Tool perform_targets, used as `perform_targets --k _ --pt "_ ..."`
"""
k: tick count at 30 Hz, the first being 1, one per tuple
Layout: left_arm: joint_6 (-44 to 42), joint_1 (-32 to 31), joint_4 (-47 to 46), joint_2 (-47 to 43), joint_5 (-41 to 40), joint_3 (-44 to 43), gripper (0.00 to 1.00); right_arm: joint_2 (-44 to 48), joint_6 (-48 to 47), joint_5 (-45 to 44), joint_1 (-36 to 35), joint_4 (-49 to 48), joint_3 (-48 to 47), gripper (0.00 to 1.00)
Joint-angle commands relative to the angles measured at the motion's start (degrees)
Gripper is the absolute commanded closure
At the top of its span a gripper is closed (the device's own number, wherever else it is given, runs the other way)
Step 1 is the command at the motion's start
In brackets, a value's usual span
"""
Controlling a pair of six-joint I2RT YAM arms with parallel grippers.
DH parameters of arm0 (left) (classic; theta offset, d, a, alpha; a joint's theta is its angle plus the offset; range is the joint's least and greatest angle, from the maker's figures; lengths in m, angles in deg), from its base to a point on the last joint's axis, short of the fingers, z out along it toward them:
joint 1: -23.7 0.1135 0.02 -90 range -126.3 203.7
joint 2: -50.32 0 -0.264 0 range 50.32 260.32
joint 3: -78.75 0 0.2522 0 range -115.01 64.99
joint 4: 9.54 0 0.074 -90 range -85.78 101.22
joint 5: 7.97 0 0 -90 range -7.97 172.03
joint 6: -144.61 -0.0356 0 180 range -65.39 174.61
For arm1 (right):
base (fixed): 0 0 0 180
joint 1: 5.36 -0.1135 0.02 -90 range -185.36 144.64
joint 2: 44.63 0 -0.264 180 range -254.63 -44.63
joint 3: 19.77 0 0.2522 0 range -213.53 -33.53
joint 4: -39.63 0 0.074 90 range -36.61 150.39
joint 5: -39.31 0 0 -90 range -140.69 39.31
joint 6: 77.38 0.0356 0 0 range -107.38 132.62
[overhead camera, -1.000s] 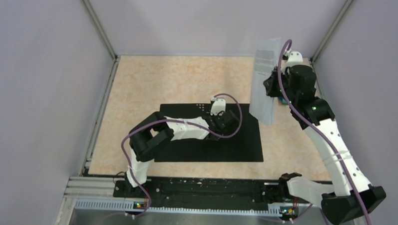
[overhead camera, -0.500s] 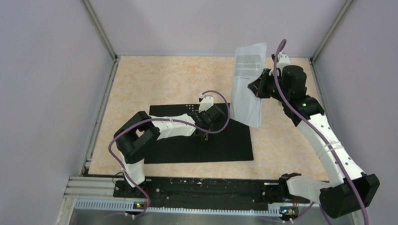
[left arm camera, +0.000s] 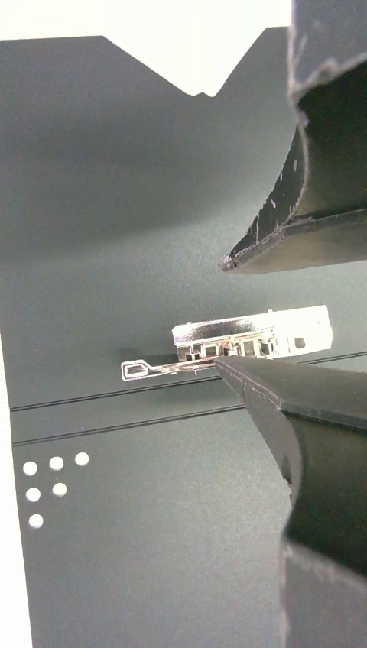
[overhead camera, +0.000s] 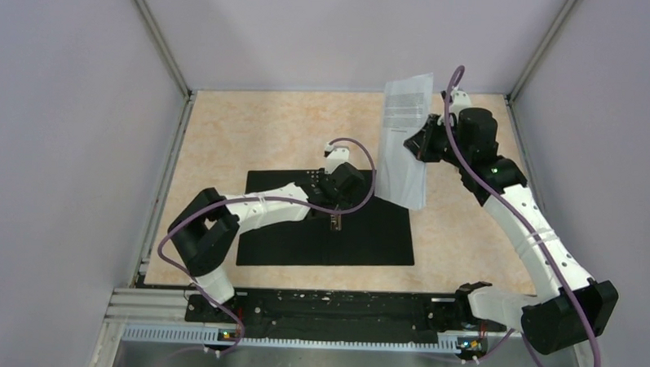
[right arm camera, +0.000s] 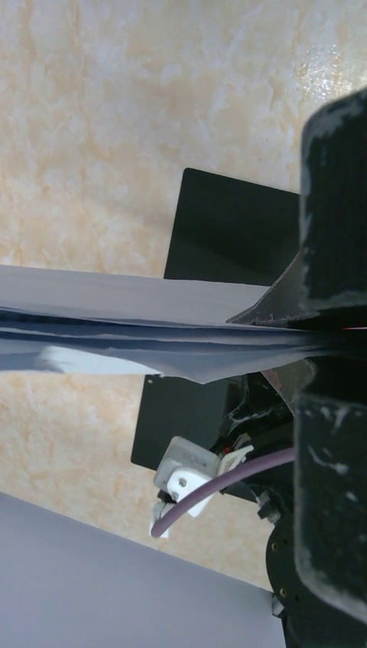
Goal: Put the files into the folder
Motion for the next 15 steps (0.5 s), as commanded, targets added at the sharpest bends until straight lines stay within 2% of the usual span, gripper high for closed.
perform_targets --k 1,5,9,13,15 --pt "0.96 1.85 0.21 -5.63 0.46 -0.34 0.51 0.07 -0.46 0.05 -0.44 -0.89 0.15 1.00" --pt "5.10 8.56 -0.51 -11.04 5.29 7.06 0.53 -0.93 0.21 1.63 -2.27 -1.03 0.90 1.00" --pt "8.73 13.86 -2.62 -14.54 9.41 14.77 0.55 -3.50 1.70 0.98 -10.19 -1.29 -1.21 1.00" --pt "13.47 16.88 -0.29 -14.47 8.07 18.11 0.60 -4.08 6.68 4.25 -18.32 -7.03 -3.69 1.00" --pt "15.58 18.15 1.08 -13.94 6.40 18.74 0.60 -3.88 10.53 8.38 -18.52 -11.59 -1.58 1.00"
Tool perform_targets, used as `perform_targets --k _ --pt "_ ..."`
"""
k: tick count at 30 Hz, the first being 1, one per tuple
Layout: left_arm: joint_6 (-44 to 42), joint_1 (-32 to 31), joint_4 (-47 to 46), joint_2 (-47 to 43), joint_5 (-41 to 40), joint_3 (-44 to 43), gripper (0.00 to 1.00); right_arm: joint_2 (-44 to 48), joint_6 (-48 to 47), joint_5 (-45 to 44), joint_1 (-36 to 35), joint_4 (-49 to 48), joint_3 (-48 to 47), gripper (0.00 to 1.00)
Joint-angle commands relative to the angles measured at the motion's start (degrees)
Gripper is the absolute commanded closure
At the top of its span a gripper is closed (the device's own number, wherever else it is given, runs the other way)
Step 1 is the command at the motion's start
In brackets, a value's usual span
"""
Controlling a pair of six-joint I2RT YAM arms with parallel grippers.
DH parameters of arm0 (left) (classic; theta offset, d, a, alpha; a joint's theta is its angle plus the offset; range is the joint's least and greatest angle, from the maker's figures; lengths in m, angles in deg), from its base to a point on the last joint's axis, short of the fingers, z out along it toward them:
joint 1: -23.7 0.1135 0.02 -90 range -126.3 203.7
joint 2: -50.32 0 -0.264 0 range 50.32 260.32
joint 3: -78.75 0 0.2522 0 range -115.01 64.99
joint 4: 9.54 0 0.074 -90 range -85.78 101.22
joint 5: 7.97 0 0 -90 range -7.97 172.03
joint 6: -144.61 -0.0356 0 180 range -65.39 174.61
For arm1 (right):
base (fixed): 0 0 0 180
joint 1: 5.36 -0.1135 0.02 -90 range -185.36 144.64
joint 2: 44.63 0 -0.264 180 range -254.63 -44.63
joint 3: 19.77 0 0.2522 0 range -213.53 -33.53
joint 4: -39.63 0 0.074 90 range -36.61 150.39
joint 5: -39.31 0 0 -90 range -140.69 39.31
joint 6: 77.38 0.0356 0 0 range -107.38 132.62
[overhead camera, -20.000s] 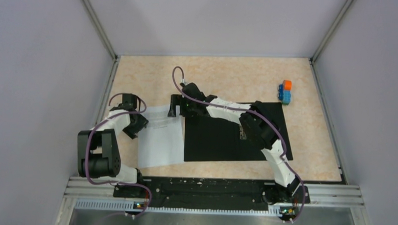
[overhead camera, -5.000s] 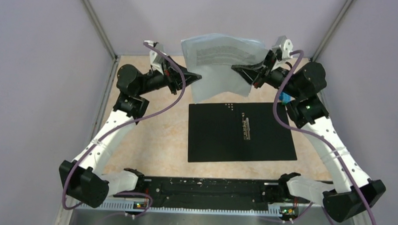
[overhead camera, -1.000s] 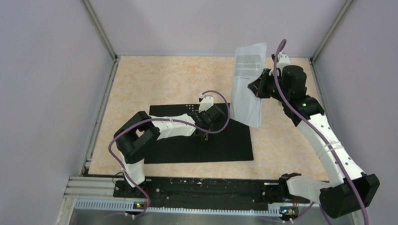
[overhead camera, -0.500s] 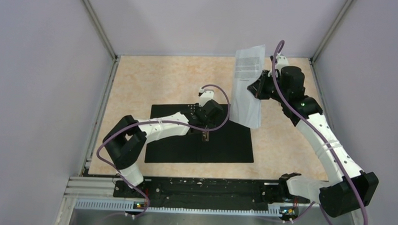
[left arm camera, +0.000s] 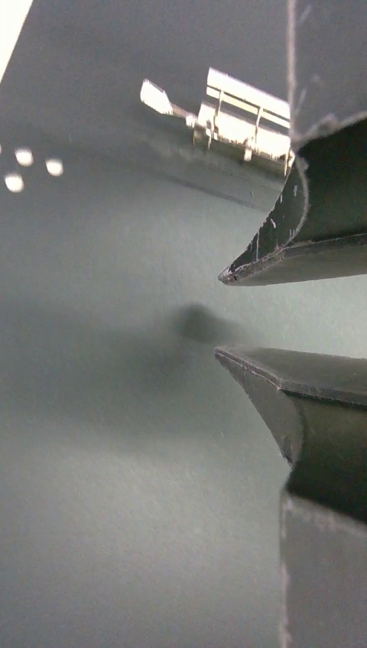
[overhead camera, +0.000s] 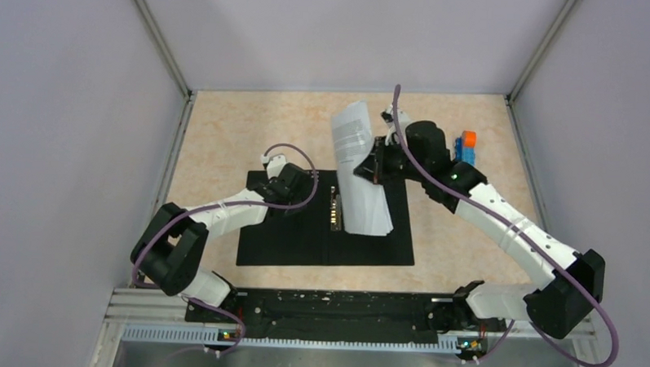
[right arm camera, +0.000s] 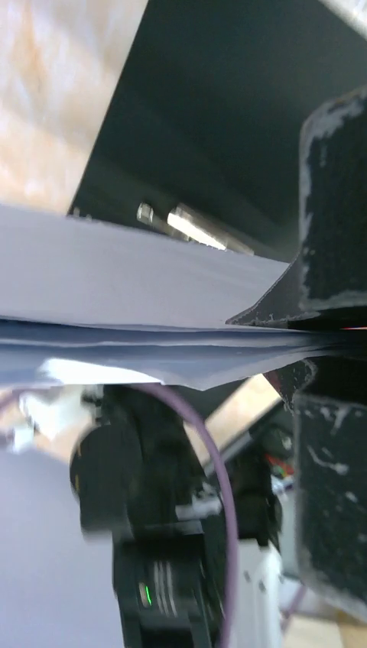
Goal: Put the files into the folder
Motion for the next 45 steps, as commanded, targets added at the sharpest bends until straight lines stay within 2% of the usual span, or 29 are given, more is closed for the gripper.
perform_targets --k 1,5,6,9,13,18,30,36,45 --pt "6.50 2.12 1.48 -0.16 -1.19 1.48 0.60 1.20 7.88 6.76 -2.23 -11.52 -0.48 1.00" --pt "6.70 3.30 1.83 0.91 -1.57 1.13 0.60 -0.56 10.85 9.64 3.62 -16.52 11.28 1.00" --pt "6.65 3.35 2.05 1.14 -1.80 0.91 0.60 -1.29 10.56 8.12 4.73 -17.24 14.41 1.00" --pt "6.55 3.36 2.22 1.74 -1.80 0.30 0.60 -4.72 5.46 -3.93 5.16 -15.27 20.60 1.00" --pt "6.21 3.36 2.06 2.79 -1.57 -0.13 0.61 -9.64 2.86 -10.51 5.16 -16.42 25.76 1.00" --pt "5.79 3.42 2.22 2.95 -1.75 -0.14 0.61 -6.54 1.82 -19.72 5.18 -16.62 29.60 1.00" --pt "4.59 3.38 2.10 3.68 -1.43 -0.50 0.62 -5.84 -1.08 -16.00 5.28 -29.25 35.77 1.00" --pt "4.12 3.43 2.12 4.13 -1.20 -0.79 0.63 -5.02 -6.50 -16.40 4.27 -32.76 37.20 1.00" --pt "3.32 3.44 2.58 5.17 -1.61 -1.90 0.63 -0.77 -13.13 -20.88 -0.06 -30.95 36.97 1.00"
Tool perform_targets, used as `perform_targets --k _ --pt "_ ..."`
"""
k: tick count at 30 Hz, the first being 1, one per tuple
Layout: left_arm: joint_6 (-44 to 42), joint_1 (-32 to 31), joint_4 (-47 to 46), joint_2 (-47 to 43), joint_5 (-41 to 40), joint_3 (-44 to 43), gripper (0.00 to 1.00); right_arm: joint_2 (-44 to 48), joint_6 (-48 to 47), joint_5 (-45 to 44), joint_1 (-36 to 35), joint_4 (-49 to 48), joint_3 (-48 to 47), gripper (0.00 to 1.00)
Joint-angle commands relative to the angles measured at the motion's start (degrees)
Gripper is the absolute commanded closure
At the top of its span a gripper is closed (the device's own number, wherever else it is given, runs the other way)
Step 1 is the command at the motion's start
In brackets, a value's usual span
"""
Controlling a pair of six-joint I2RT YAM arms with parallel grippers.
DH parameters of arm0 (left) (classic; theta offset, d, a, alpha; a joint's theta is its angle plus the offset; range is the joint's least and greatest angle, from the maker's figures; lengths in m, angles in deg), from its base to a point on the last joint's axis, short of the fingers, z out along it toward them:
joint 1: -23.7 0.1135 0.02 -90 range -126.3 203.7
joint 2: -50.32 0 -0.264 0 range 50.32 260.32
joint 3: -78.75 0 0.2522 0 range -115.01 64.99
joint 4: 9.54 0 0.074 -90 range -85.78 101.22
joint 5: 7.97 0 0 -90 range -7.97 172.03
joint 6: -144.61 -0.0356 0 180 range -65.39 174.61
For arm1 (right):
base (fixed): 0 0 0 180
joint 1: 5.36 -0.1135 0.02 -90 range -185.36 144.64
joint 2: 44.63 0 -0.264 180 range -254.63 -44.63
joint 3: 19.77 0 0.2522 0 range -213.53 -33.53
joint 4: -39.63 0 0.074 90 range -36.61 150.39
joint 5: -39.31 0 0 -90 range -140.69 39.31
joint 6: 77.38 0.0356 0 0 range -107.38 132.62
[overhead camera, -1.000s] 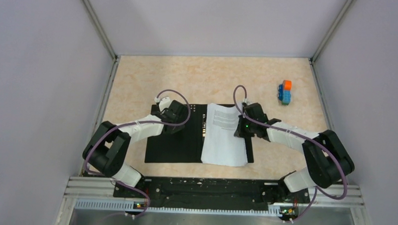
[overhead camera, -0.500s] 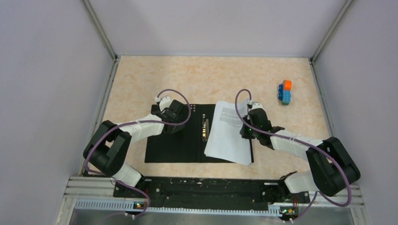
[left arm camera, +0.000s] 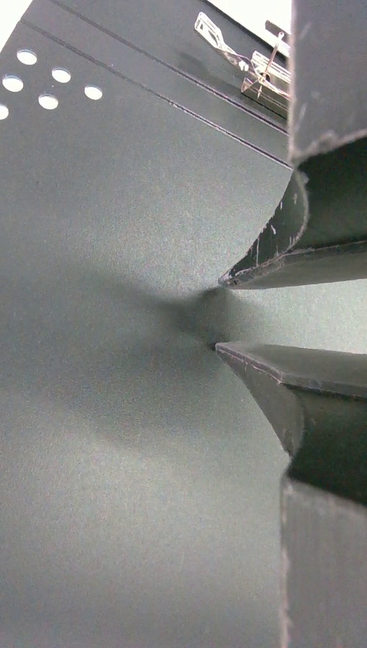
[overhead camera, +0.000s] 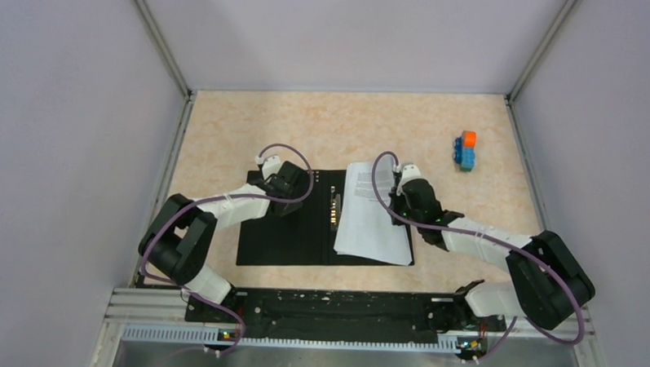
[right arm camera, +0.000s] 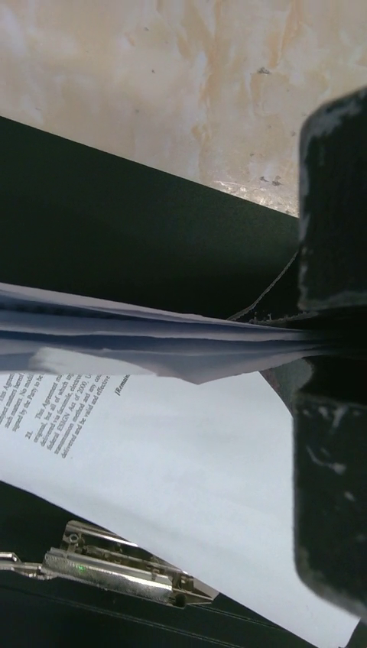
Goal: Put the files into the folder
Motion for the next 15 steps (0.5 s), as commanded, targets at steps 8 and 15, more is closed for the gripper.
perform_targets --k 8,15 --pt "-1.15 0.45 0.37 1.06 -0.75 -1.69 0.63 10.40 -4.62 -3.94 -2.14 -2.07 0.75 1.00" --pt "-1.42 0.83 0.38 1.00 -0.63 -1.73 0.63 16.45 -6.13 2.24 -2.14 -5.64 2.87 1.00"
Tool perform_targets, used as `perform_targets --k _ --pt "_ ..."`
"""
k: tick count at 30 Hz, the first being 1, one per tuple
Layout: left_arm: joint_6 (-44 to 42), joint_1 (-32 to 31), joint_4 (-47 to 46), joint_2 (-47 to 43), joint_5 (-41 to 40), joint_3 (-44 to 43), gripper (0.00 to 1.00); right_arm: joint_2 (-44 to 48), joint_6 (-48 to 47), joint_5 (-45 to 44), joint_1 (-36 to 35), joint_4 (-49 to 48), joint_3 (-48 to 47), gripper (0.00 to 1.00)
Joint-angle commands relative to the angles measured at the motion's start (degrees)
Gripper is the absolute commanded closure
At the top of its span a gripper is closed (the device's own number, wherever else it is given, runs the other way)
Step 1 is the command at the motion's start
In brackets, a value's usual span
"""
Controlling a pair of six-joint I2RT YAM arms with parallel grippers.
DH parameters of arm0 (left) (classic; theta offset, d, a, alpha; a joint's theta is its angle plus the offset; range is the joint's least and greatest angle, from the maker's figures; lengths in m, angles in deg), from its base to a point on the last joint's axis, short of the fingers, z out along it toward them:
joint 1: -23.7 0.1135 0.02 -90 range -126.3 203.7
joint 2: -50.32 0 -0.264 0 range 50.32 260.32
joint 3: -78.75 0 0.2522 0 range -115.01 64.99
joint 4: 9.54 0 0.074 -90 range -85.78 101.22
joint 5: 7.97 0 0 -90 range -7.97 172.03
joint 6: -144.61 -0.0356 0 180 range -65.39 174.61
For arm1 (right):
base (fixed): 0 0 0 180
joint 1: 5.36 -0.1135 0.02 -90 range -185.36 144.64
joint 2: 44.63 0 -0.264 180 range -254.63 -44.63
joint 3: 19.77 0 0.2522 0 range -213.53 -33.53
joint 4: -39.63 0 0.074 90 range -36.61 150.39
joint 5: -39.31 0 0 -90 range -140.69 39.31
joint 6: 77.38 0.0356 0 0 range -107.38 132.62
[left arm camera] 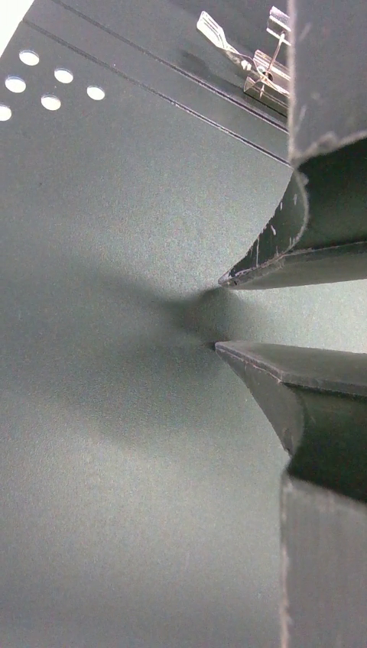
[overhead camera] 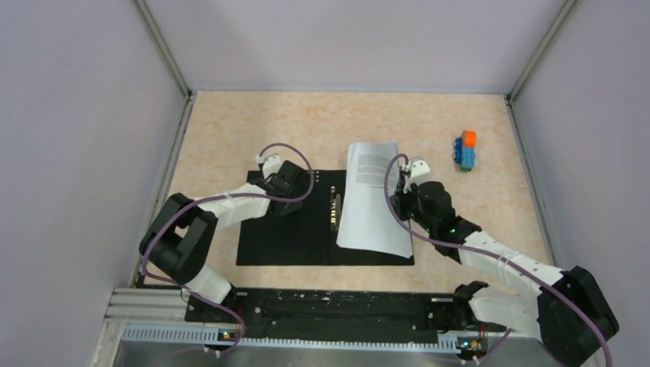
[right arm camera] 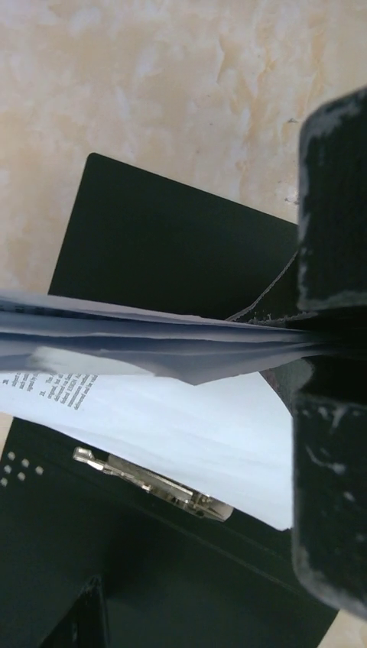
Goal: Put the files into the folder
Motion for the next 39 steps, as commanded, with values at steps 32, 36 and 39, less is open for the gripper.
perform_targets --k 32,36,39 --pt "-1.85 0.69 0.37 2.28 -0.01 -2.71 0.64 -6.60 -1.35 2.80 -2.57 -8.86 2.09 1.00" --pt "-2.00 0.71 0.41 2.48 0.02 -2.95 0.64 -6.54 -2.00 4.65 -2.57 -8.87 2.02 1.00" --pt "-2.07 0.72 0.29 2.56 0.16 -3.06 0.64 -6.80 -2.39 6.64 -2.72 -8.68 1.59 1.00"
